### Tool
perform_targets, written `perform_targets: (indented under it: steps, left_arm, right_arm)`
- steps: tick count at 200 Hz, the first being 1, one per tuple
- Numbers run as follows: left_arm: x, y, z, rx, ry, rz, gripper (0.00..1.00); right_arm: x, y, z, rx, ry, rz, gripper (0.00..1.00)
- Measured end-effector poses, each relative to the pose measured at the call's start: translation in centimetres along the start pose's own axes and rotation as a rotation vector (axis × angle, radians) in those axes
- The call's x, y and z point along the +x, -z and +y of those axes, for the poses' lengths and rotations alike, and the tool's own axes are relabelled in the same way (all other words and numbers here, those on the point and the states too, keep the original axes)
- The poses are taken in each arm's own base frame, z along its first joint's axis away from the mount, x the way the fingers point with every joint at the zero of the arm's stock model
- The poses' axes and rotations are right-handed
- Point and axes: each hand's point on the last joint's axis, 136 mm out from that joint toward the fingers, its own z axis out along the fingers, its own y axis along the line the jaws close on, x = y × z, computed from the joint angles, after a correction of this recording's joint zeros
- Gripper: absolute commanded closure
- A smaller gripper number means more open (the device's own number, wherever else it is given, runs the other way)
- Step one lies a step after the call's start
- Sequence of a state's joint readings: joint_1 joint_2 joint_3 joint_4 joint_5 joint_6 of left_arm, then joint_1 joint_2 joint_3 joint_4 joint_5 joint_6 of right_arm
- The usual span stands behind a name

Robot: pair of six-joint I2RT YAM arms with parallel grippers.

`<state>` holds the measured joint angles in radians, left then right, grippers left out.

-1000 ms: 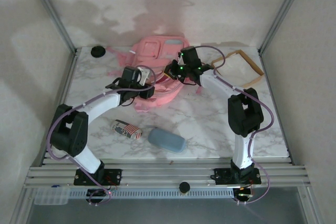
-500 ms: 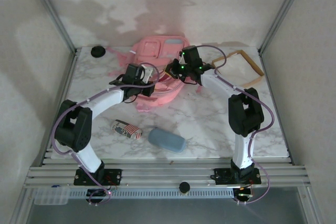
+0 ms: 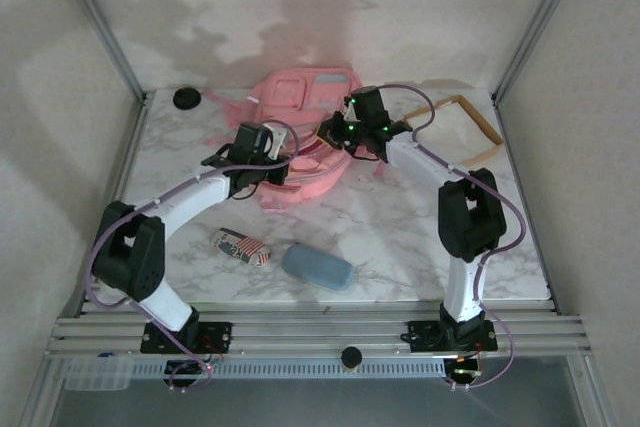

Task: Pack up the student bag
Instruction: Unzip the student bag at the center of the table.

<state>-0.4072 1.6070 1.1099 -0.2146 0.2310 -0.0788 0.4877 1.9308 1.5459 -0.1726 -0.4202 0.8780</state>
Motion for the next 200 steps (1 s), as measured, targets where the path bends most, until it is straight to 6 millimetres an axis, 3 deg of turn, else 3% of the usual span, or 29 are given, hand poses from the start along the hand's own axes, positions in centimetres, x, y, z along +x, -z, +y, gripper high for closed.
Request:
perform_targets:
  steps: [53,64,93,115,146,164,182,200]
  left_arm:
    - [2.3,0.6,2.6,-0.071,0.117,0.031,1.0]
    - [2.5,0.6,1.8,-0.05,0.125,0.035,1.0]
    - [2.3,1.4,-1.5,0.032,0.131,-0.015,1.0]
    - [1.8,1.9,-3.7,0.086,0.131,-0.039,1.0]
    - [1.6,1.9,-4.9,0.103,0.13,-0.026,1.0]
    - [1.4,2.1,-6.3,0.113,0.108,-0.022,1.0]
    - [1.4,2.1,-6.6,0.111,0.102,-0.024,1.0]
    - [1.5,2.2,-6.4,0.095,0.107,-0.027,1.0]
  right_arm:
    - [-0.5,1.1,-0.9,-0.003,-0.006,0.014,1.0]
    - [-0.4,1.1,-1.2,-0.001,-0.01,0.017,0.95]
    - [0.1,1.0,-1.7,0.0,-0.034,-0.005,0.58]
    - [0.8,0.7,-2.4,-0.013,-0.078,-0.023,0.52]
    - [3.0,-0.6,-2.6,-0.003,-0.117,-0.024,0.48]
    - [4.0,-1.4,-0.6,-0.036,-0.116,-0.042,0.5]
    - [5.3,-2.0,1.3,-0.07,-0.109,-0.046,0.68]
    - [5.9,-2.3,1.8,-0.076,-0.123,-0.05,0.85]
